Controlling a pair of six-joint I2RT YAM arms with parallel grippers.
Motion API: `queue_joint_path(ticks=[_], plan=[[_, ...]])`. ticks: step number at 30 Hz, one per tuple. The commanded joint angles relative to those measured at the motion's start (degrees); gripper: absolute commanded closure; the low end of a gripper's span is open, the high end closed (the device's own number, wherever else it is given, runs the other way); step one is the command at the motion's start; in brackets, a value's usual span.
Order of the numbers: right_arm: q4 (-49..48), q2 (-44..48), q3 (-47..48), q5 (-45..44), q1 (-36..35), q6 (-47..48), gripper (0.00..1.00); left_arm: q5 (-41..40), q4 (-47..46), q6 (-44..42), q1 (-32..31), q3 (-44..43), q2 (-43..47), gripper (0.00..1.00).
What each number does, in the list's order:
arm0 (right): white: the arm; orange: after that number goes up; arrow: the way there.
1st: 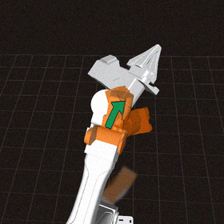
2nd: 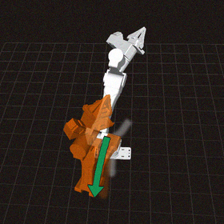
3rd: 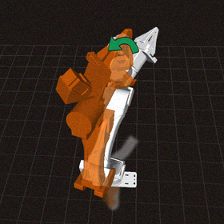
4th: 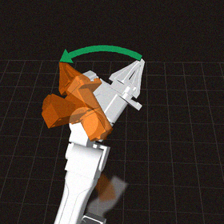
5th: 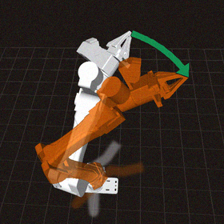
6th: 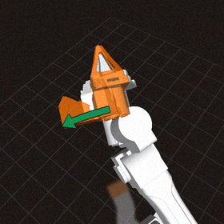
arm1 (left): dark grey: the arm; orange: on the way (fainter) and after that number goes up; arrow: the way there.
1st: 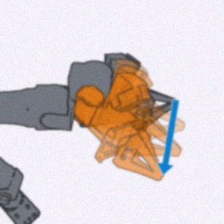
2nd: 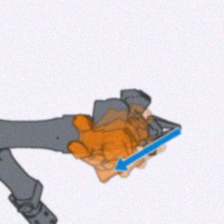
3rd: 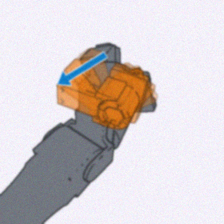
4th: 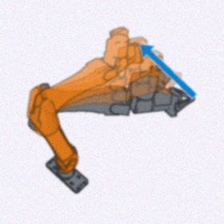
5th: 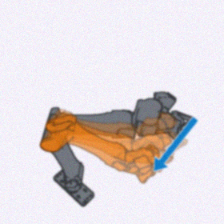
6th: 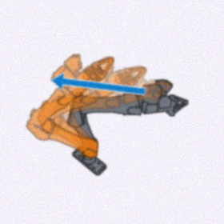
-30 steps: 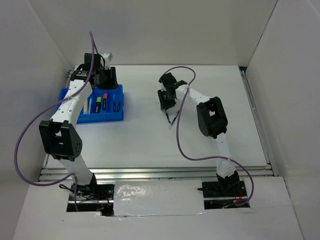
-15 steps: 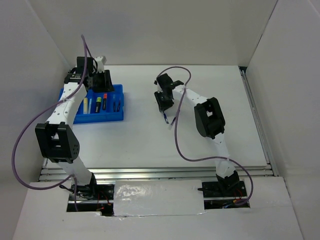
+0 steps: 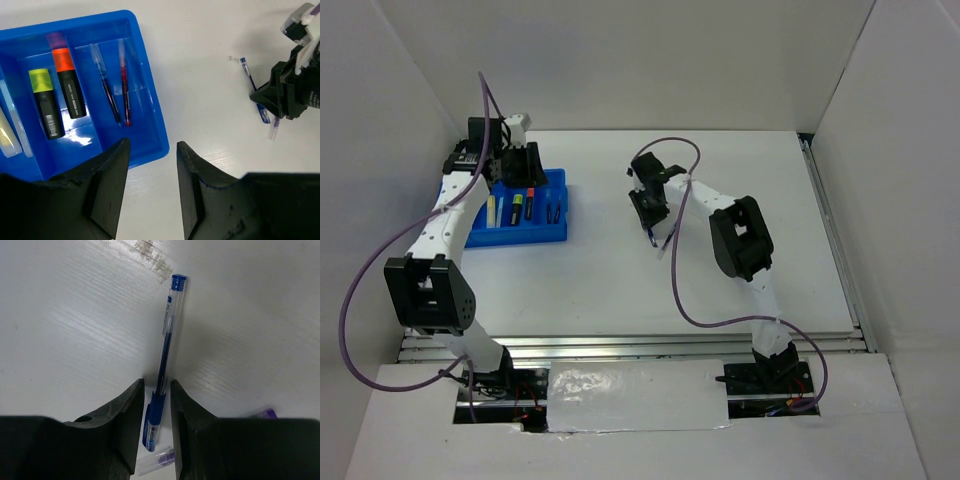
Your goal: Sort the stationery into containers
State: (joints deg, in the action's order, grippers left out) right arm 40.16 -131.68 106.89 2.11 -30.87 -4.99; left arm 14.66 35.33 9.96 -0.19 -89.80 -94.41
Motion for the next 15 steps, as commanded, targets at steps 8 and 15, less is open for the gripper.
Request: queue_joint_path(ticks=[8,15], plan=[[7.9,-2.9,3.9,0.5,-1.6,1.9,0.98,5.6,-8.3,-6.6,0.0,7.6,9.8,0.44],[1.2,5.1,-3.1,14.3,-2.9,4.0,1.0,12.0,-13.1,-19.1,4.6,17.4,19.8,0.36]])
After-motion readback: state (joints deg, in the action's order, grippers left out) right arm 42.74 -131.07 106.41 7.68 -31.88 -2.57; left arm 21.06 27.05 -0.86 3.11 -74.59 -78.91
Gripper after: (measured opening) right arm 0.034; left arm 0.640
